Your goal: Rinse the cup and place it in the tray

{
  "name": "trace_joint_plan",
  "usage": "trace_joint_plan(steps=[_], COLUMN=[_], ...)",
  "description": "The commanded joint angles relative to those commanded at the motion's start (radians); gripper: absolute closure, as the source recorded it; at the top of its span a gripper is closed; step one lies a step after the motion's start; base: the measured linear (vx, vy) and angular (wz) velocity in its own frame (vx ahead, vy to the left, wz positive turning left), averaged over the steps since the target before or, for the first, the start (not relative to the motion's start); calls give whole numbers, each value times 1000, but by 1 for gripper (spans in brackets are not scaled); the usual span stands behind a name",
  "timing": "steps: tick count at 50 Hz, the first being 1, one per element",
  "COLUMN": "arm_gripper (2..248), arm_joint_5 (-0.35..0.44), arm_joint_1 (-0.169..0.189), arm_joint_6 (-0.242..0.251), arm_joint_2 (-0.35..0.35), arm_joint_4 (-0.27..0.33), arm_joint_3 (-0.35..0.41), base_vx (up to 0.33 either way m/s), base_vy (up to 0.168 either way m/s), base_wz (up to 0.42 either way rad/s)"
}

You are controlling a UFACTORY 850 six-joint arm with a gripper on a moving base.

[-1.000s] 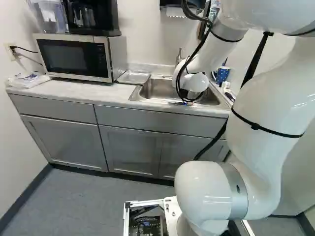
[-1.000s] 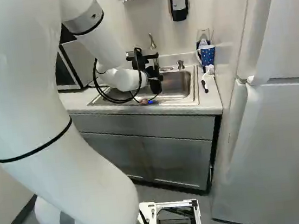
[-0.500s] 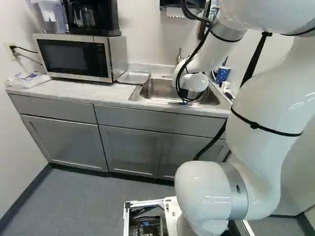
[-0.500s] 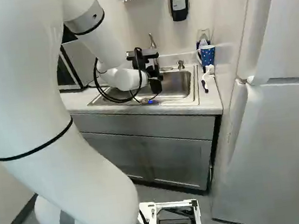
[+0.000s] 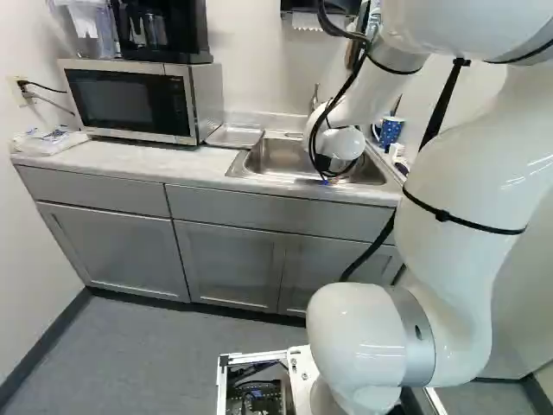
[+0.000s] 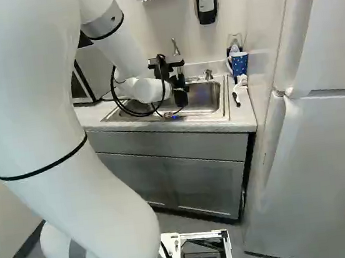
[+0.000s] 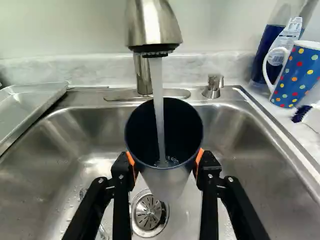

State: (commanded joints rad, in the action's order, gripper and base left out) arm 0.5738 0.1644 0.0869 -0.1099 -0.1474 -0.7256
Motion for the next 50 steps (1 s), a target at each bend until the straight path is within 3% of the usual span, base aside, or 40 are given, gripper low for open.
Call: trace_joint_plan(steps=[50], arm_gripper=[126], arm_joint_5=[0], arm_joint_1=[0], arm_joint_6=[0], arm_joint_2=[0], arm_joint_4=[0], arm_joint_3=[0], base_vx=[0], base_vy=[0], base_wz=[0])
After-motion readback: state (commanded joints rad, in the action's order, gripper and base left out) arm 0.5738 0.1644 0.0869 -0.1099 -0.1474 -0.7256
